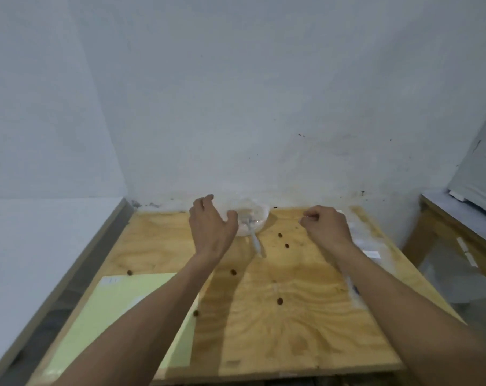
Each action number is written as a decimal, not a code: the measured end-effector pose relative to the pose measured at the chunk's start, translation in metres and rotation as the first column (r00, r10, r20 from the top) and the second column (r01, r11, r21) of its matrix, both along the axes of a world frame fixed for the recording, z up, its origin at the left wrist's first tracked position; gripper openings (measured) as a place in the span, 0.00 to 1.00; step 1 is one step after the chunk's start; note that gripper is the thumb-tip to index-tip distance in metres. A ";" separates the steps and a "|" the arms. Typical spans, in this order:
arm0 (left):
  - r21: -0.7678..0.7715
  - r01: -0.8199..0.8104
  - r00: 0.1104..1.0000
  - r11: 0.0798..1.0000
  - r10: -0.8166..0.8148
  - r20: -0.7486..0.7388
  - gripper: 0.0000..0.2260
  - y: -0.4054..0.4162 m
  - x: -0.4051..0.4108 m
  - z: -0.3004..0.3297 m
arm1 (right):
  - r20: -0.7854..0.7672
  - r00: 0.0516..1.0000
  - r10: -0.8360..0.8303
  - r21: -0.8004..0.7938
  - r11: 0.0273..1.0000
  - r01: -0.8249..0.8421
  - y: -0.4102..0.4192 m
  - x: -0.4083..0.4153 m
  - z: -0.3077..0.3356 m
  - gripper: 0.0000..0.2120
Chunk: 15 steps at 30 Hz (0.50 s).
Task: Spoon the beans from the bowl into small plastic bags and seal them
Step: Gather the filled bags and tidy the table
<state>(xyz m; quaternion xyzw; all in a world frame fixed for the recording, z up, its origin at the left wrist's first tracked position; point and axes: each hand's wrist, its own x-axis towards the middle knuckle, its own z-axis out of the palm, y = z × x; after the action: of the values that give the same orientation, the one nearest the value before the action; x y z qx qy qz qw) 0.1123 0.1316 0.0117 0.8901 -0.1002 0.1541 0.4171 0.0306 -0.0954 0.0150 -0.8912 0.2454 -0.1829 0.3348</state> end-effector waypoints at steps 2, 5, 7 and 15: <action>0.047 0.018 0.998 0.999 -0.015 -0.061 0.30 0.015 0.010 -0.009 | -0.042 0.999 0.005 0.003 1.000 -0.005 0.006 0.020 -0.004 0.15; 0.239 0.095 0.980 0.966 -0.048 -0.195 0.29 0.028 0.035 -0.029 | -0.084 0.996 -0.008 0.007 1.000 0.008 0.011 0.047 -0.012 0.14; 0.336 0.171 0.958 0.926 -0.077 -0.275 0.34 0.032 0.049 -0.042 | -0.105 0.994 -0.023 0.023 0.999 0.026 0.013 0.062 -0.018 0.14; 0.419 0.171 0.973 0.892 -0.087 -0.212 0.26 0.033 0.070 -0.069 | -0.182 0.976 -0.117 -0.063 0.992 0.108 0.011 0.108 -0.033 0.13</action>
<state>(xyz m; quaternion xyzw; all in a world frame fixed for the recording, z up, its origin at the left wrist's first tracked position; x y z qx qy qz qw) 0.1818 0.1646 -0.0573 0.9624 -0.1513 0.0152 0.2249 0.1387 -0.0840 -0.0177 -0.8975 0.3206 -0.1243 0.2762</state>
